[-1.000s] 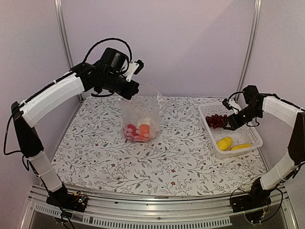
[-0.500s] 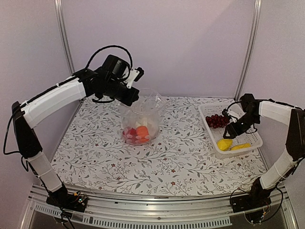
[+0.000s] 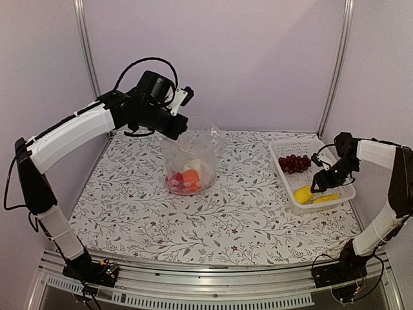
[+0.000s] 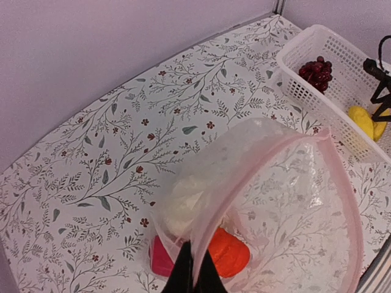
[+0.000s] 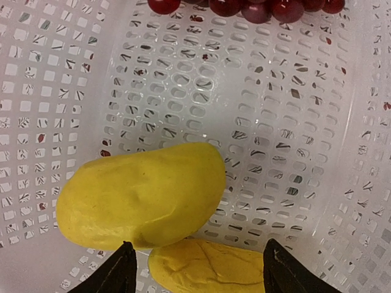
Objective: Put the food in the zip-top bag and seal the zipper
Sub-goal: Pick up the fake fruit from the bin.
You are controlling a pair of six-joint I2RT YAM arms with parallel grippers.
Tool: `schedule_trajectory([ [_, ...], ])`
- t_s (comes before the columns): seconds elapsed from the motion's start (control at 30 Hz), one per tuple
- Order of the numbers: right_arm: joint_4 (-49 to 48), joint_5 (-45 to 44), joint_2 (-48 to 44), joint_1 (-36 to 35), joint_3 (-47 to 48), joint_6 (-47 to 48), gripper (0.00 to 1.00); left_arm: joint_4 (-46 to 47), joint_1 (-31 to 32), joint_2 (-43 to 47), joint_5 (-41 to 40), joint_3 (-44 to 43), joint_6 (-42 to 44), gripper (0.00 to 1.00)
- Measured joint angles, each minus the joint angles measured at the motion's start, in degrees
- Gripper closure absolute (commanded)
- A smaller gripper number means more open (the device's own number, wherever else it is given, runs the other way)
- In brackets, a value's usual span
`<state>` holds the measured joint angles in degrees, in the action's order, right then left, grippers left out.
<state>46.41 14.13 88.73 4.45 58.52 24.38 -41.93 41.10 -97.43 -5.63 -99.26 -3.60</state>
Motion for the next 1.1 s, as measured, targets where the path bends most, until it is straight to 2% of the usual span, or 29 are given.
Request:
schedule_trajectory([
  [0.43,1.7,3.0,2.8,1.1,0.0,0.0,0.20,-0.2,0.0,0.0,0.9,0.1,-0.2,1.00],
  [0.67,3.1,7.6,6.8,1.2,1.0,0.3,0.18,0.2,0.0,0.0,1.4,0.8,-0.5,1.00],
  [1.1,3.7,18.7,13.3,1.2,9.2,1.0,0.20,2.2,0.0,0.0,2.2,2.0,-2.3,1.00],
])
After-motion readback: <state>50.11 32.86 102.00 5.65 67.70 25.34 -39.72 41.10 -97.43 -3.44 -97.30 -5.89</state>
